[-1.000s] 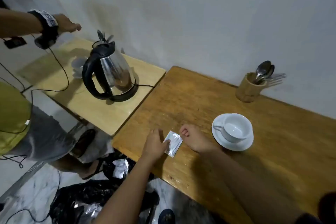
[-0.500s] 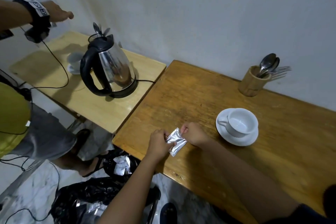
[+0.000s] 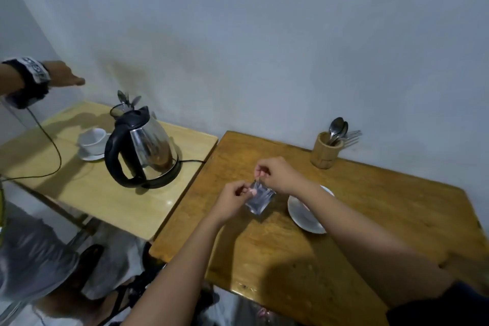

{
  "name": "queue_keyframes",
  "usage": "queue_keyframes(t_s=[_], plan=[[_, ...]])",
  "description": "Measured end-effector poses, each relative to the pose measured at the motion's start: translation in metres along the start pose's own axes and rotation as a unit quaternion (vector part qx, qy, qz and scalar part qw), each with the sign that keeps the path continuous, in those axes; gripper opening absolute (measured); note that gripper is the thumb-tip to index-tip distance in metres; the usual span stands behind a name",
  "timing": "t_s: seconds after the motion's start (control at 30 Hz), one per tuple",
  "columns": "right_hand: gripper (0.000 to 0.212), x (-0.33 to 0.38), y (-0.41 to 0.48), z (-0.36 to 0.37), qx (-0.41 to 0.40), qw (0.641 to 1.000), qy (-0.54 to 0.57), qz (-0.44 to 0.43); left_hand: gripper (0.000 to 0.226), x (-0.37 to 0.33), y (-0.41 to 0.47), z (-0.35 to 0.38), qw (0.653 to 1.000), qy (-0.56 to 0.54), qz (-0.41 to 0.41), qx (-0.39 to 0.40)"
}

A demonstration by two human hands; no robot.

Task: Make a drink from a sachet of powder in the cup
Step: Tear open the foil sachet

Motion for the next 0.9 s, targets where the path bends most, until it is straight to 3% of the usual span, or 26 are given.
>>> queue_keyframes(t_s=[0.17, 0.43, 0.53, 0.9], plan=[[0.023, 0.016, -0.010, -0.074, -0.055, 0.998, -0.033, 0.002, 0.006, -0.069, 0.017, 0.004, 0.997, -0.025, 0.072, -0.001], [0.014, 0.041, -0.038, -0.171, -0.166, 0.982, -0.086, -0.009, 0.017, -0.158, 0.036, 0.018, 0.985, -0.081, 0.150, -0.026], [0.014, 0.043, -0.050, -0.189, -0.195, 0.977, -0.081, -0.004, 0.008, -0.179, 0.038, 0.026, 0.981, -0.087, 0.170, -0.030], [0.011, 0.054, -0.067, -0.214, -0.221, 0.967, -0.122, -0.028, 0.018, -0.216, 0.033, 0.037, 0.981, -0.071, 0.183, -0.014]])
Point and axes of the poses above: each hand's wrist, its own y-axis towards the middle knuckle, its own z-axis out of the palm, x = y × z, the point moved 8 cm from there along y, towards the middle knuckle, and after that the axes turned 8 degrees about -y, right-handed, at the moved point
